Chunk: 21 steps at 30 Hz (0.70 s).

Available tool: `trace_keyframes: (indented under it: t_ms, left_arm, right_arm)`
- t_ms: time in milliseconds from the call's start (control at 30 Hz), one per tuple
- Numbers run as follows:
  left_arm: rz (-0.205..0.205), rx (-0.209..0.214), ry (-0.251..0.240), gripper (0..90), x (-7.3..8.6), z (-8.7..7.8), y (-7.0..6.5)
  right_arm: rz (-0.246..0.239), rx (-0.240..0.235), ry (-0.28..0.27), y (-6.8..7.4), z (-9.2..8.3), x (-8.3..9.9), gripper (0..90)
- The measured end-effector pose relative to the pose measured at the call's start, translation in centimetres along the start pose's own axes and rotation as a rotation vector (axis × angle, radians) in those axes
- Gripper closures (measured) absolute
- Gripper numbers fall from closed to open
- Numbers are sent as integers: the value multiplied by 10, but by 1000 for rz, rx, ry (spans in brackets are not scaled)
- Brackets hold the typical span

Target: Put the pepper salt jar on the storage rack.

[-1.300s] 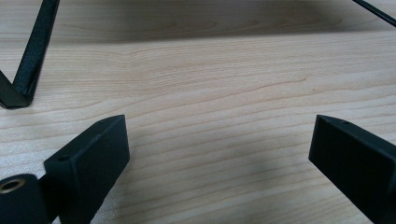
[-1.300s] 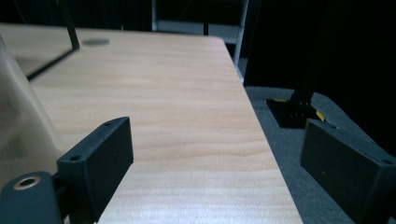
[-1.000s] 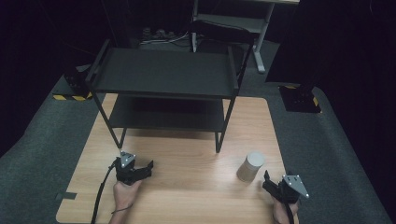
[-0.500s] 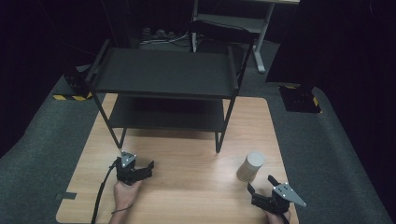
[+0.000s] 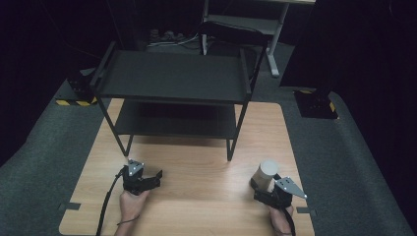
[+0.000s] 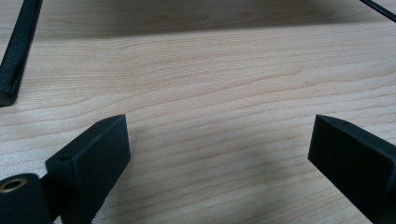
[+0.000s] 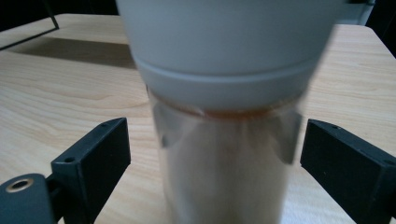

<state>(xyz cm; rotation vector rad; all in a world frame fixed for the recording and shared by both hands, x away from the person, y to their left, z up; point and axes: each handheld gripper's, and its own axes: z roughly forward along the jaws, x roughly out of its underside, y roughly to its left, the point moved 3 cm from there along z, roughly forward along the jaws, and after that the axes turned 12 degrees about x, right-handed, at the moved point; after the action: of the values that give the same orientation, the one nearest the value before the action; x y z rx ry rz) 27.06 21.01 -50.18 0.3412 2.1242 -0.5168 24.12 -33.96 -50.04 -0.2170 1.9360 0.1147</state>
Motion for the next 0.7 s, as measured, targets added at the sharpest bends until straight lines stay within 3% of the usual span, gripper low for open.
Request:
trace_keyframes:
  t_ms: [500, 700]
  left_arm:
    - [-1, -2, 2, 60, 0, 0, 0]
    - [3, -2, 2, 60, 0, 0, -1]
  right_arm:
    - [-65, 95, -2, 18, 22, -4, 155]
    - [-49, 118, -11, 21, 25, -2, 188]
